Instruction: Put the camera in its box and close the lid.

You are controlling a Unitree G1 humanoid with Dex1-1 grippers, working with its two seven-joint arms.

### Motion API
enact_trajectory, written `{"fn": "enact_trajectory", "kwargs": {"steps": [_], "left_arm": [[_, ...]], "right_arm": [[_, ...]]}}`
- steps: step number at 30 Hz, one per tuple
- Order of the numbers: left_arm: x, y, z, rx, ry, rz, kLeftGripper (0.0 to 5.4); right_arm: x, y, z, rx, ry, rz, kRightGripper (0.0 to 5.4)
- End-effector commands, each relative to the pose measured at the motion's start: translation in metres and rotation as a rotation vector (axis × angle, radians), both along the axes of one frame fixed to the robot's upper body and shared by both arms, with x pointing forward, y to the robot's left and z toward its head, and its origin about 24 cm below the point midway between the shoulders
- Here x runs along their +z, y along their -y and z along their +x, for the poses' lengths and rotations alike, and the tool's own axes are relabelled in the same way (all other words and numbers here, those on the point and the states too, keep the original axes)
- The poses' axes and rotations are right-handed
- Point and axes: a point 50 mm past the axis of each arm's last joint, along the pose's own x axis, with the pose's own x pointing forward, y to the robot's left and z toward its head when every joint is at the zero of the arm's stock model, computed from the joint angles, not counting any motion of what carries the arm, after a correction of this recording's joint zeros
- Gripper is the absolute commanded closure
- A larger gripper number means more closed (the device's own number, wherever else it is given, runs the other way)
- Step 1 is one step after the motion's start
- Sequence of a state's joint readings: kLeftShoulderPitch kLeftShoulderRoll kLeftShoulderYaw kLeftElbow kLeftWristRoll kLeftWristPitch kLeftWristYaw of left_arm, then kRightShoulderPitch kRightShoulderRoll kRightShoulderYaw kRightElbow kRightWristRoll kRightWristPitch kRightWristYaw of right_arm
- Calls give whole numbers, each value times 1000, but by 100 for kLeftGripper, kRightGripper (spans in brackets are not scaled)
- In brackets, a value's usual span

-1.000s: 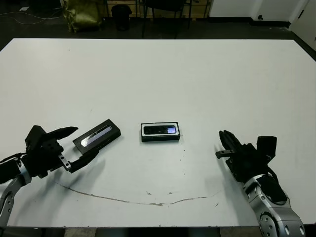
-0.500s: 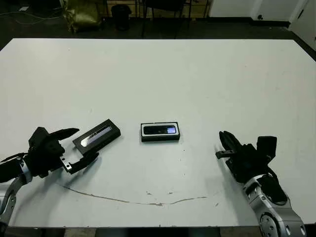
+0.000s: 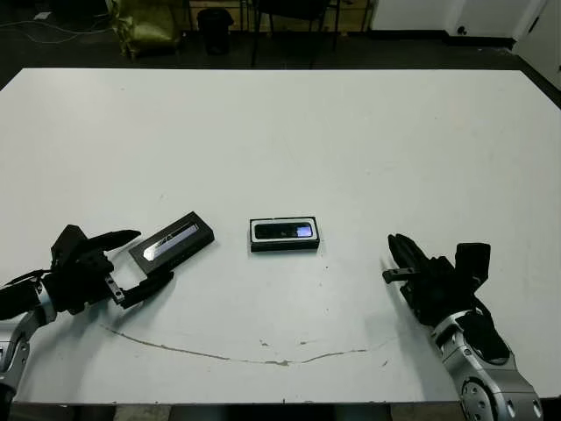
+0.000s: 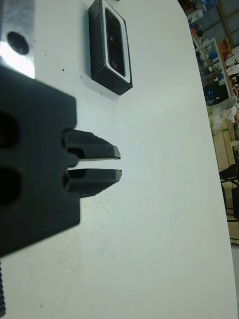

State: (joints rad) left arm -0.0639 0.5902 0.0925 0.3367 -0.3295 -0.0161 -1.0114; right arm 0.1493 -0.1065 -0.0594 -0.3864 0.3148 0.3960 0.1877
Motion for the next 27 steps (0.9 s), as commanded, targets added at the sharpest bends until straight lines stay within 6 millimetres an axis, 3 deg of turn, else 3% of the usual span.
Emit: {"fn": "enact_trajectory", "kwargs": {"steps": [1,14,16,25,27], "left_arm": [[-13,-3,-5,14,-53,6,2],[-21,1,-5,26,-128,-67,11],[-20,3,-4,0,-136,-56,39],[-14,5,1,-81,-188,-40,262],[-11,5,2,-111,-202,-32,282]], "right_arm": [[-3,3,-3,-16,-31,-6,540],[-3,4,-3,-18,-28,-11,540],[-3,5,-3,-27,-36,-10,540],[-2,5,-4,-36,-49,-1,540],[-2,6,-3,-36,-49,4,540]]}}
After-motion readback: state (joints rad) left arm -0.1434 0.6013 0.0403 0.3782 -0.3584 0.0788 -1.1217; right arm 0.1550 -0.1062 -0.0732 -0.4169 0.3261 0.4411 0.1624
